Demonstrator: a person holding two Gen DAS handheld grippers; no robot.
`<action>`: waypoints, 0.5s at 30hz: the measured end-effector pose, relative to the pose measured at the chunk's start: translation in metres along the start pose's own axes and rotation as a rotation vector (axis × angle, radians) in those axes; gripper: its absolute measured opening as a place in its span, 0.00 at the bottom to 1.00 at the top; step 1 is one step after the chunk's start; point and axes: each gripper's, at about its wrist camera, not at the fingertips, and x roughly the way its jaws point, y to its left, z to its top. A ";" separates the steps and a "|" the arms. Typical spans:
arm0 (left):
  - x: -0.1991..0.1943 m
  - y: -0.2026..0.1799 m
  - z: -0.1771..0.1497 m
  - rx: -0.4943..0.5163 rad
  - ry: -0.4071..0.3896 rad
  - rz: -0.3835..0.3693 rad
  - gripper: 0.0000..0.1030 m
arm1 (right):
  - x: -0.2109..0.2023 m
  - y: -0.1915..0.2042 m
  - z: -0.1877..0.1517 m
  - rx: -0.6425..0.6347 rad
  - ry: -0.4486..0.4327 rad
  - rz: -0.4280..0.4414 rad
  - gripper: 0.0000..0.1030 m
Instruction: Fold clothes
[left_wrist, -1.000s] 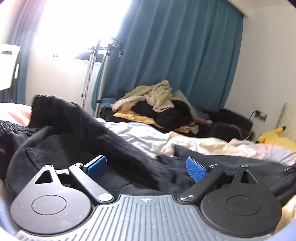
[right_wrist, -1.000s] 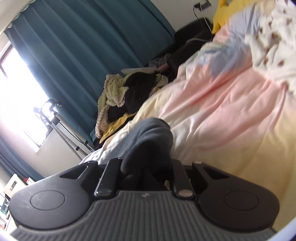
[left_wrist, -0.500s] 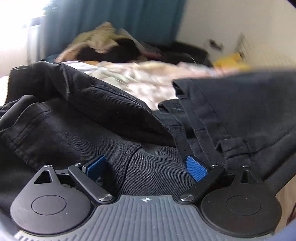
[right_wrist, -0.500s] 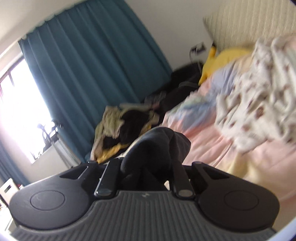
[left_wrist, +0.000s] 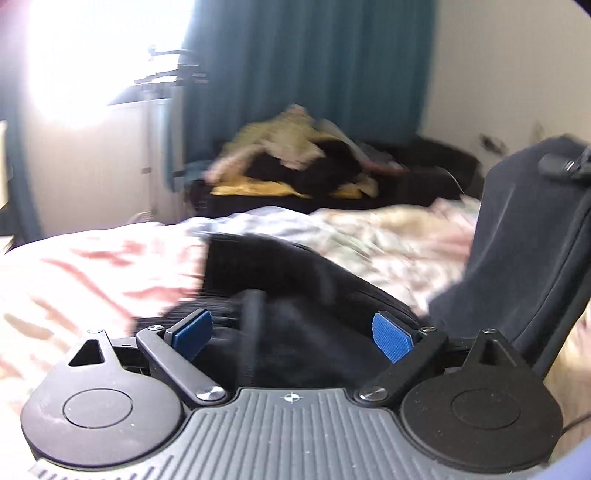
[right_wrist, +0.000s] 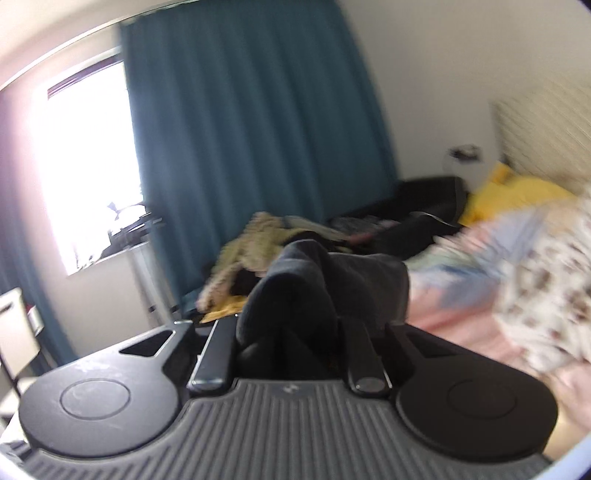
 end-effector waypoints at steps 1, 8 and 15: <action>-0.010 0.016 0.002 -0.047 -0.024 0.014 0.92 | 0.010 0.021 -0.004 -0.031 0.004 0.028 0.17; -0.028 0.119 0.020 -0.288 -0.169 0.290 0.93 | 0.082 0.187 -0.071 -0.229 0.084 0.256 0.17; -0.012 0.200 -0.005 -0.636 -0.187 0.270 0.93 | 0.137 0.272 -0.186 -0.412 0.299 0.321 0.19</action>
